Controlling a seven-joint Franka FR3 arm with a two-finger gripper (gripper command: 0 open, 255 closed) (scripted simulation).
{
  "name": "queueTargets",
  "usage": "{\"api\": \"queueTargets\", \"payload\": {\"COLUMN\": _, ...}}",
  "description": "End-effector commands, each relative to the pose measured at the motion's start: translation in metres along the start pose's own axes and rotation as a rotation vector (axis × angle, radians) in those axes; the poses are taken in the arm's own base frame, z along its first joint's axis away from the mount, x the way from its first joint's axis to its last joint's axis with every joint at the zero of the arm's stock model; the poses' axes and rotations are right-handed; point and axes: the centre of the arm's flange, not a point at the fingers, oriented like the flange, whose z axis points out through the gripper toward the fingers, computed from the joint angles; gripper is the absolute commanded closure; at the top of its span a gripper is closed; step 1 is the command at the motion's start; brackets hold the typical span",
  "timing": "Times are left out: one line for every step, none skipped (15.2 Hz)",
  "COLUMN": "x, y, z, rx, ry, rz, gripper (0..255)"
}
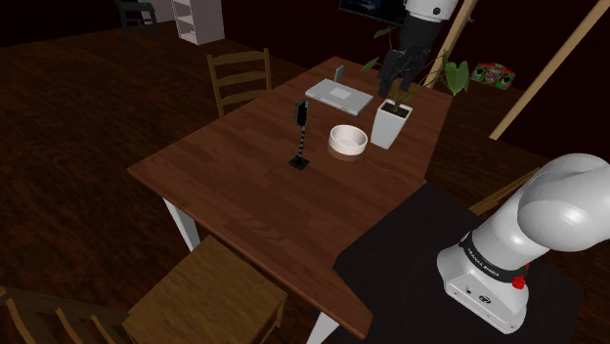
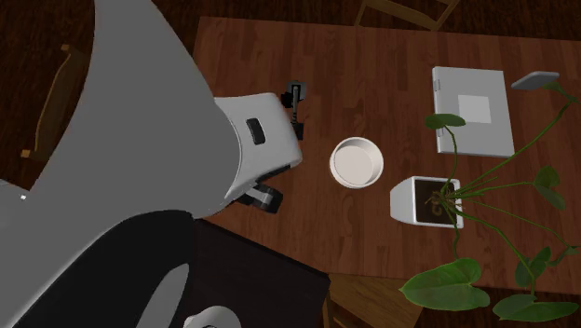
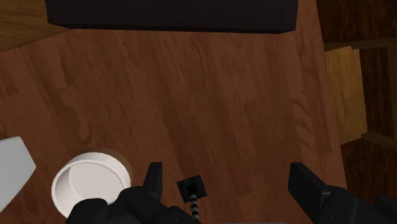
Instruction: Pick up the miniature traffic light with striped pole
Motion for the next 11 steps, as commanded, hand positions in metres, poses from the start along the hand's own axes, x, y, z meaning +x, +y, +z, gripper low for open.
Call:
{"api": "queueTargets", "payload": {"x": 0.022, "y": -0.001, "z": 0.015, "rx": 0.003, "ry": 0.01, "rz": -0.012, "gripper": 0}}
{"api": "queueTargets", "payload": {"x": 0.032, "y": -0.001, "z": 0.022, "rx": 0.005, "ry": 0.013, "rz": -0.018, "gripper": 0}}
{"api": "queueTargets", "payload": {"x": 0.043, "y": -0.001, "z": 0.029, "rx": 0.007, "ry": 0.017, "rz": -0.024, "gripper": 0}}
{"api": "queueTargets", "payload": {"x": 0.053, "y": 0.0, "z": 0.036, "rx": 0.008, "ry": 0.021, "rz": -0.029, "gripper": 0}}
{"api": "queueTargets", "payload": {"x": 0.064, "y": -0.001, "z": 0.043, "rx": 0.01, "ry": 0.025, "rz": -0.035, "gripper": 0}}
{"api": "queueTargets", "payload": {"x": 0.075, "y": -0.001, "z": 0.05, "rx": 0.012, "ry": 0.029, "rz": -0.041, "gripper": 0}}
{"api": "queueTargets", "payload": {"x": 0.085, "y": -0.001, "z": 0.057, "rx": 0.014, "ry": 0.033, "rz": -0.047, "gripper": 0}}
{"api": "queueTargets", "payload": {"x": 0.096, "y": -0.001, "z": 0.064, "rx": 0.015, "ry": 0.036, "rz": -0.052, "gripper": 0}}
{"api": "queueTargets", "payload": {"x": 0.107, "y": -0.001, "z": 0.07, "rx": 0.017, "ry": 0.04, "rz": -0.058, "gripper": 0}}
{"api": "queueTargets", "payload": {"x": 0.118, "y": -0.002, "z": 0.077, "rx": 0.019, "ry": 0.044, "rz": -0.064, "gripper": 0}}
{"api": "queueTargets", "payload": {"x": 0.128, "y": -0.002, "z": 0.084, "rx": 0.02, "ry": 0.048, "rz": -0.07, "gripper": 0}}
